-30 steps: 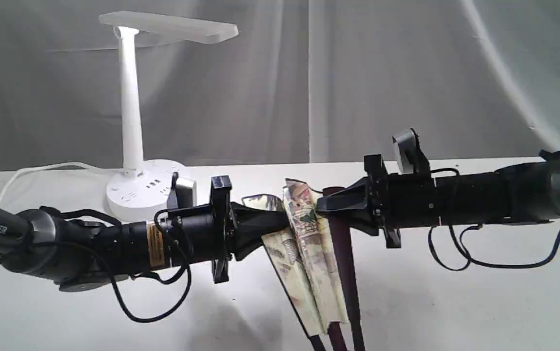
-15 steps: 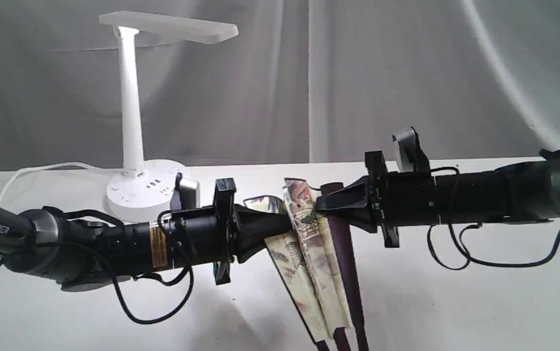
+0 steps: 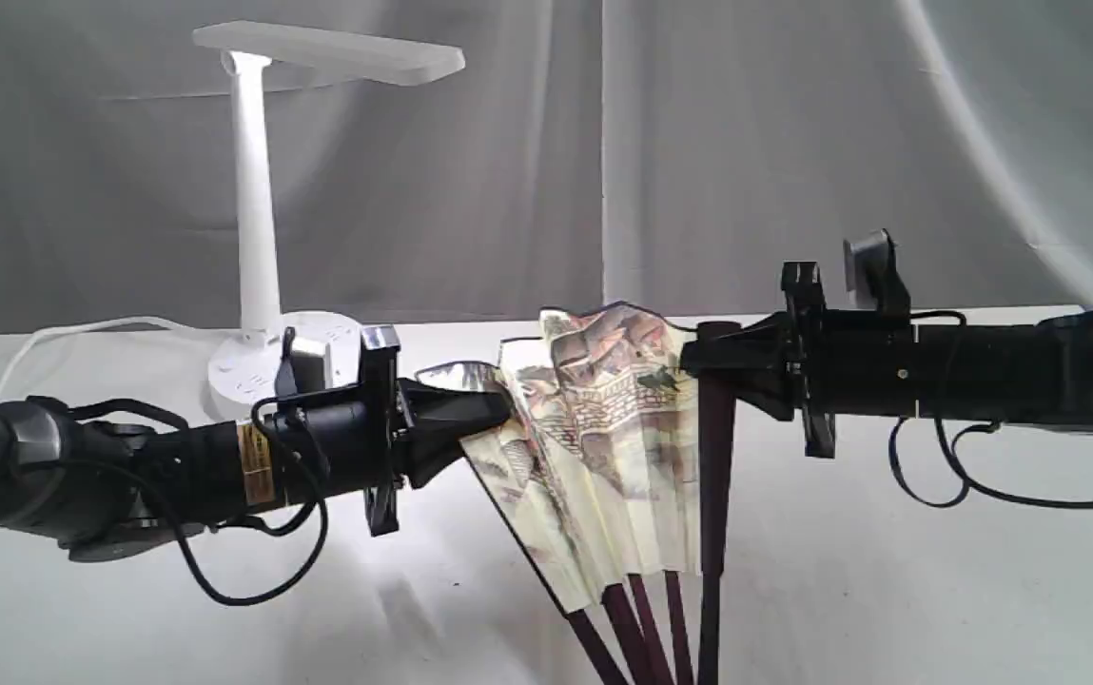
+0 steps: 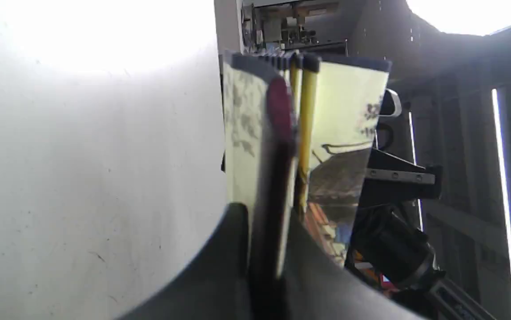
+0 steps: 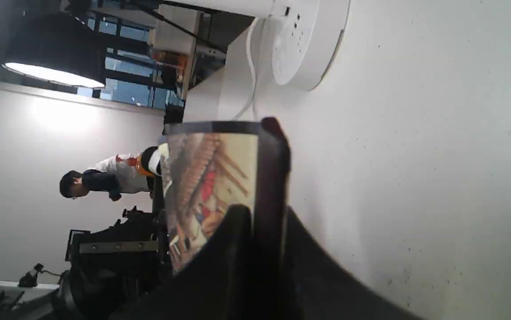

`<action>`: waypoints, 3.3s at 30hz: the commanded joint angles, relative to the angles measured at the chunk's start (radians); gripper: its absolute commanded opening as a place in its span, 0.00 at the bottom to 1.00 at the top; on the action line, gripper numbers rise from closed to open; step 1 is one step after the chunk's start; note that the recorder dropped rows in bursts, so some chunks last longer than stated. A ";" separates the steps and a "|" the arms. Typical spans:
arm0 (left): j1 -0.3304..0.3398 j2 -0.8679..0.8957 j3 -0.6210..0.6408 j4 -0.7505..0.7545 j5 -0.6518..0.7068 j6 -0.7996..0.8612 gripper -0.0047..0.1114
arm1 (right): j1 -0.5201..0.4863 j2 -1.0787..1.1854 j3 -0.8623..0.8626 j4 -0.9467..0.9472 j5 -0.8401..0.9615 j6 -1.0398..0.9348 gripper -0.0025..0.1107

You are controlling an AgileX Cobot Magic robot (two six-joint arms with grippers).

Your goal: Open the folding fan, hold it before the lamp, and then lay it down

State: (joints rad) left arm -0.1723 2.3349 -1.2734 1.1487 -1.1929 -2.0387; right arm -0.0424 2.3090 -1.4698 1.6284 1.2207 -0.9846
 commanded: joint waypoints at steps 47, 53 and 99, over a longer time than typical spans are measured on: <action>0.382 -0.130 0.068 0.145 -0.028 -0.100 0.04 | -0.322 -0.014 -0.005 0.116 0.000 0.021 0.02; 0.443 -0.130 0.113 0.151 -0.028 -0.100 0.04 | -0.345 -0.014 -0.005 0.116 0.000 0.024 0.02; 0.510 -0.209 0.238 0.226 -0.028 -0.001 0.04 | -0.446 -0.014 0.055 0.116 0.000 -0.050 0.02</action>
State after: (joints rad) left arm 0.3013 2.1416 -1.0378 1.4240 -1.2972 -2.0657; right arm -0.4316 2.3090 -1.4061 1.6695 1.3033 -0.9600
